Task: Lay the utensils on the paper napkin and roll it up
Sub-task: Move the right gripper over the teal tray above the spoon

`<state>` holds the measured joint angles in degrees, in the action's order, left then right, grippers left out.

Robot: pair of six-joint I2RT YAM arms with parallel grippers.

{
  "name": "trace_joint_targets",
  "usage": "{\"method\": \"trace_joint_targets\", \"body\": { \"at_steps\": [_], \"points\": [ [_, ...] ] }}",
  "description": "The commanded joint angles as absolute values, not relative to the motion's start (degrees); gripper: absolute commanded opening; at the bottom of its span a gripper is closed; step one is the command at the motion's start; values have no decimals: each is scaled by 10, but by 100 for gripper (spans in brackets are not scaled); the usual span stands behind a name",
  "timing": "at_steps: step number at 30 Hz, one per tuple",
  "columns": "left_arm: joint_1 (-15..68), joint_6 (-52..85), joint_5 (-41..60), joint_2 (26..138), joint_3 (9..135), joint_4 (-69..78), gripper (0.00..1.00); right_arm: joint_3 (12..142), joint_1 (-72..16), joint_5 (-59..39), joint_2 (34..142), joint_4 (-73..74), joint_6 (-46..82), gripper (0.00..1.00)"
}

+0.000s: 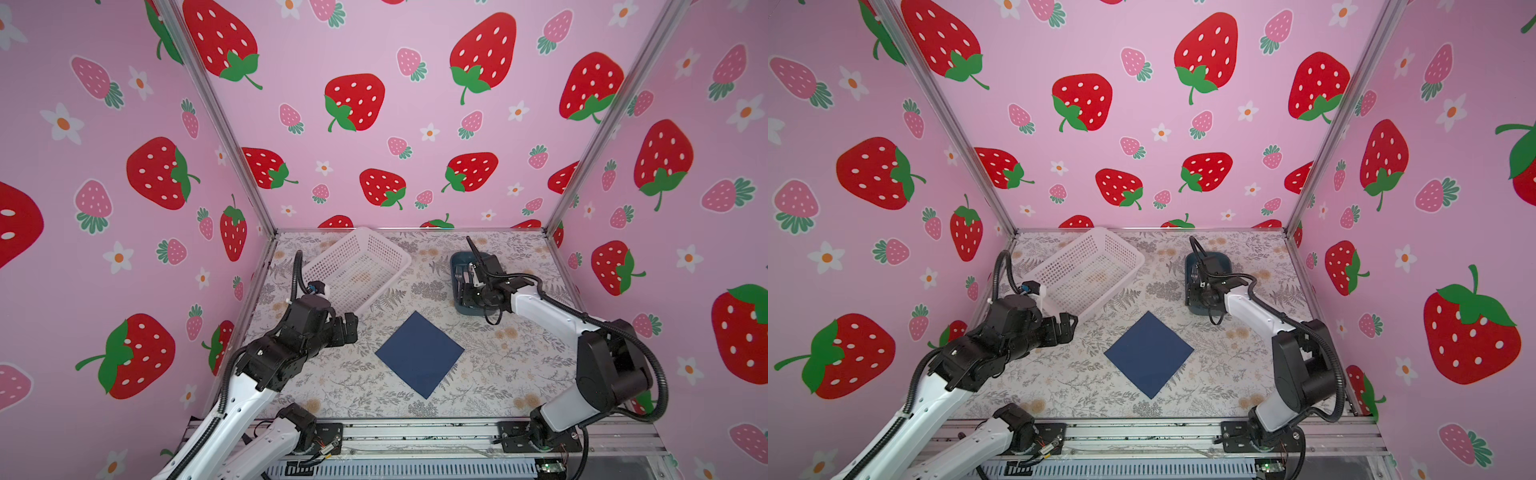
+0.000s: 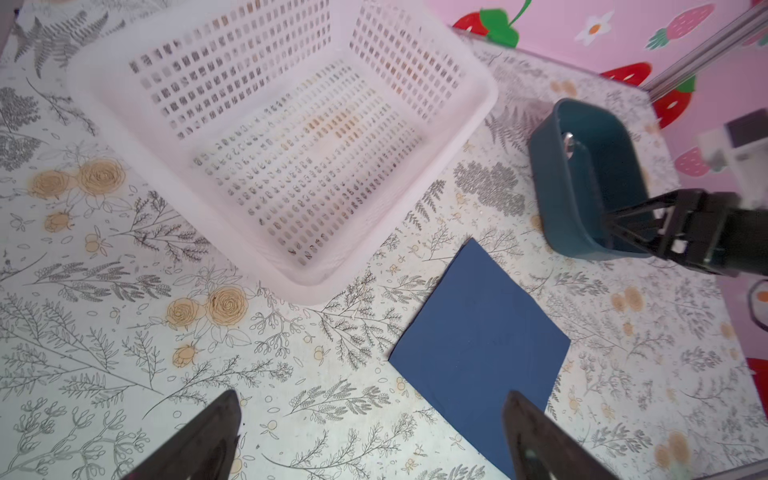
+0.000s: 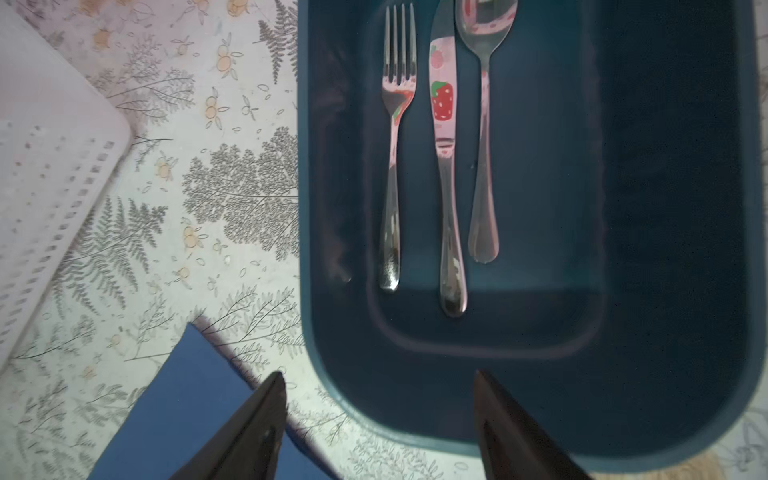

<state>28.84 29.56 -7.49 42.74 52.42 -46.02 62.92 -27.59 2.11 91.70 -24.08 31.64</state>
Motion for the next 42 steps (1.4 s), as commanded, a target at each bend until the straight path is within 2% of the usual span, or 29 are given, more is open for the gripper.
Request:
{"method": "trace_joint_targets", "body": {
  "at_steps": [1,5,10,18,27,31,36,39,42],
  "points": [
    [288,291,-75,381,481,-433,99,671,-259,24,950,-280,241,72],
    [288,297,-74,369,463,-416,99,701,-242,34,997,-319,230,71],
    [288,294,-71,422,512,-445,99,704,-241,52,1005,-360,225,70],
    [288,241,-39,483,533,-472,99,600,-241,65,931,-345,250,70],
    [288,288,10,441,485,-429,98,507,-241,37,801,-368,307,70],
    [288,292,14,434,486,-437,98,509,-240,45,783,-359,296,68],
    [288,292,4,441,492,-440,98,578,-223,36,858,-350,254,53],
    [288,304,-3,454,499,-439,98,641,-201,30,926,-369,224,40],
    [288,317,-3,474,510,-438,97,701,-181,25,985,-387,197,35]
  ]
}}
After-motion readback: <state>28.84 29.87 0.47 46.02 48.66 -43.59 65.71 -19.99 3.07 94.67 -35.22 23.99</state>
